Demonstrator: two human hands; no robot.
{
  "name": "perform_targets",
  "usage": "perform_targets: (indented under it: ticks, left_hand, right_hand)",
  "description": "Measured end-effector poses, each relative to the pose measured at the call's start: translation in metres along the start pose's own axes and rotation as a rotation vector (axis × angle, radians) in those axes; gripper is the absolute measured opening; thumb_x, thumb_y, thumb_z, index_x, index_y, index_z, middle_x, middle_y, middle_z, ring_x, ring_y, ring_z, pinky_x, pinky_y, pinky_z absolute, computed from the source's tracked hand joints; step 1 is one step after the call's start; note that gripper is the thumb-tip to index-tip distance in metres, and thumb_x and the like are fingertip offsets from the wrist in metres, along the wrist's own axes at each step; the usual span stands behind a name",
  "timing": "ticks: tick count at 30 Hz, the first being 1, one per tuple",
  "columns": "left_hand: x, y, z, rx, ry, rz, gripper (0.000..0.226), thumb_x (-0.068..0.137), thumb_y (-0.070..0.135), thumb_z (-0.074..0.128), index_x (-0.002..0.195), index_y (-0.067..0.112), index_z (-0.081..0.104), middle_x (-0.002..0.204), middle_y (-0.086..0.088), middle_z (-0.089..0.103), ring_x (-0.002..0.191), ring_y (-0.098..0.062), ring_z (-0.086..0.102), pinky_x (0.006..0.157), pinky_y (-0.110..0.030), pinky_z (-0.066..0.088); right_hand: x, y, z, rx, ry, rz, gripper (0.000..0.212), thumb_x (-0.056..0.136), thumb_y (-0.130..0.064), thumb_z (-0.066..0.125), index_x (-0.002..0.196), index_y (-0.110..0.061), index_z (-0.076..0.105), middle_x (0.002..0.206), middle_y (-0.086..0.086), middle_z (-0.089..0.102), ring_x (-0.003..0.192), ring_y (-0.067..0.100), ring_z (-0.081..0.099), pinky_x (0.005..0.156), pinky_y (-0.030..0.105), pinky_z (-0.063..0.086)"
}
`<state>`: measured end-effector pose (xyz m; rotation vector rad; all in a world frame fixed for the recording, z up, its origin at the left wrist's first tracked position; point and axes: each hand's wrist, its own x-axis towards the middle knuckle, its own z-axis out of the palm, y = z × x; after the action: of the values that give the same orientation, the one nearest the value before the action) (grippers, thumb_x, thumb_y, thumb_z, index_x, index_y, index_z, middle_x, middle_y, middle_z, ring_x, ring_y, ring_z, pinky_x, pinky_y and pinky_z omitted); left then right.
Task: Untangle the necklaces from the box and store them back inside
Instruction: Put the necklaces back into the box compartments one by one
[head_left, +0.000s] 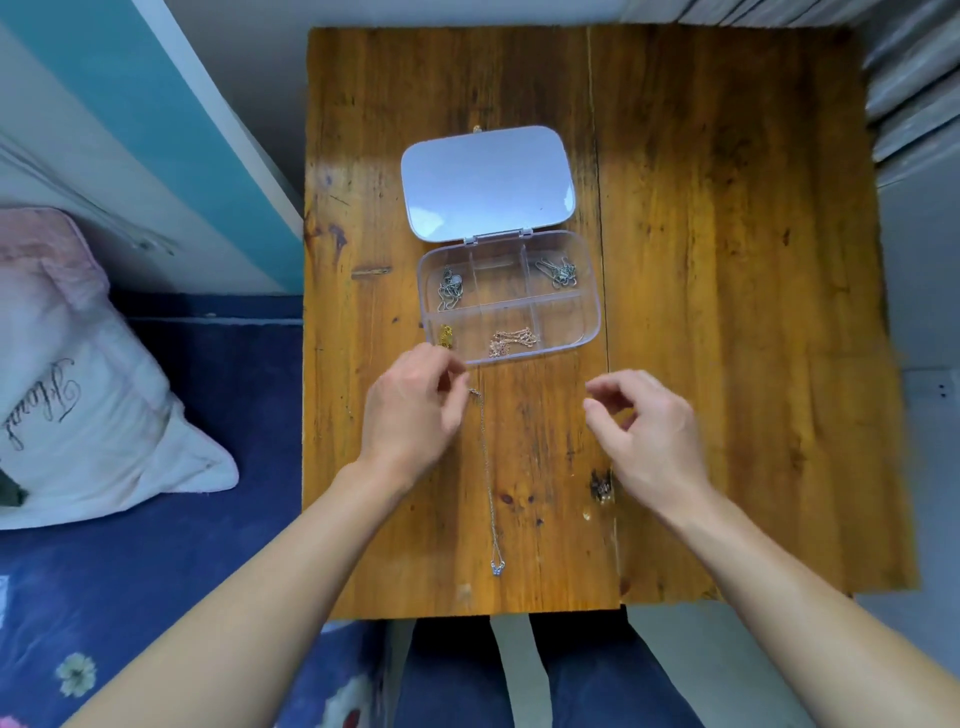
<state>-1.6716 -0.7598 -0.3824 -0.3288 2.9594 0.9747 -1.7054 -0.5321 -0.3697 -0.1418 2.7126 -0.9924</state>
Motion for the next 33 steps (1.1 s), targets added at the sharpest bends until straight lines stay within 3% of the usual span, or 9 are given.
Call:
perform_targets:
  ticks: [4,7,10,14,18,23,30,33]
  left_hand:
    - [-0.019,-0.006,0.013,-0.024,-0.185,-0.330,0.014,0.083,0.033,0.069,0.079,0.020,0.069,0.069,0.003,0.064,0.081,-0.028,0.064,0.066,-0.034,0.047]
    - [-0.014,-0.006,0.024,-0.065,-0.168,-0.482,0.025,0.078,0.043,0.075,0.082,0.022,0.063,0.079,-0.002,0.070,0.086,-0.030,0.063,0.072,-0.038,0.051]
    - [-0.004,-0.005,0.030,-0.098,-0.123,-0.557,0.037,0.073,0.043,0.079,0.088,0.022,0.054,0.086,-0.004,0.070,0.089,-0.031,0.062,0.076,-0.041,0.050]
    - [0.005,-0.006,0.032,-0.127,-0.136,-0.652,0.029,0.073,0.039,0.080,0.084,0.020,0.062,0.090,-0.001,0.070,0.091,-0.028,0.064,0.075,-0.035,0.047]
    - [0.010,-0.006,0.034,-0.098,-0.254,-0.567,0.017,0.082,0.032,0.072,0.075,0.017,0.067,0.081,-0.005,0.073,0.084,-0.030,0.068,0.079,-0.041,0.054]
    - [0.005,-0.009,0.040,0.063,-0.307,-0.402,0.015,0.090,0.030,0.055,0.080,0.020,0.060,0.086,-0.004,0.071,0.090,-0.031,0.062,0.071,-0.036,0.044]
    - [-0.004,-0.003,0.043,0.048,-0.144,-0.332,0.010,0.082,0.023,0.059,0.076,0.015,0.059,0.074,-0.006,0.066,0.077,-0.032,0.058,0.062,-0.032,0.037]
    - [-0.004,0.014,0.038,-0.159,-0.042,-0.317,0.009,0.073,0.013,0.064,0.065,0.010,0.060,0.058,0.002,0.058,0.057,-0.016,0.053,0.055,-0.020,0.039]
  right_hand:
    - [-0.071,0.004,0.035,-0.099,-0.244,0.145,0.009,0.083,-0.038,0.069,0.085,-0.033,0.062,0.071,-0.018,0.062,0.068,0.001,0.058,0.056,0.023,0.042]
    - [-0.106,0.006,0.061,-0.201,-0.365,0.190,0.026,0.079,-0.059,0.064,0.089,-0.036,0.055,0.069,-0.017,0.059,0.068,0.003,0.056,0.059,0.025,0.042]
    - [-0.124,0.003,0.079,-0.282,-0.387,0.194,0.037,0.077,-0.066,0.060,0.095,-0.035,0.052,0.072,-0.015,0.057,0.071,0.006,0.055,0.060,0.027,0.037]
    - [-0.132,-0.001,0.091,-0.306,-0.333,0.151,0.029,0.084,-0.059,0.060,0.094,-0.032,0.058,0.079,-0.012,0.063,0.075,0.010,0.060,0.059,0.026,0.034]
    - [-0.131,0.000,0.094,-0.300,-0.332,0.166,0.020,0.088,-0.048,0.059,0.087,-0.028,0.065,0.083,-0.011,0.066,0.077,0.012,0.062,0.060,0.026,0.035]
    - [-0.129,0.010,0.089,-0.329,-0.340,0.211,0.017,0.088,-0.040,0.055,0.080,-0.027,0.063,0.080,-0.010,0.065,0.075,0.014,0.061,0.059,0.027,0.037]
    - [-0.128,0.030,0.067,-0.323,-0.309,0.166,0.014,0.090,-0.040,0.059,0.086,-0.027,0.062,0.080,-0.011,0.063,0.073,0.013,0.061,0.056,0.025,0.032]
    - [-0.126,0.038,0.060,-0.281,-0.310,0.076,0.015,0.092,-0.036,0.060,0.088,-0.023,0.066,0.082,-0.008,0.065,0.072,0.015,0.062,0.055,0.026,0.033]
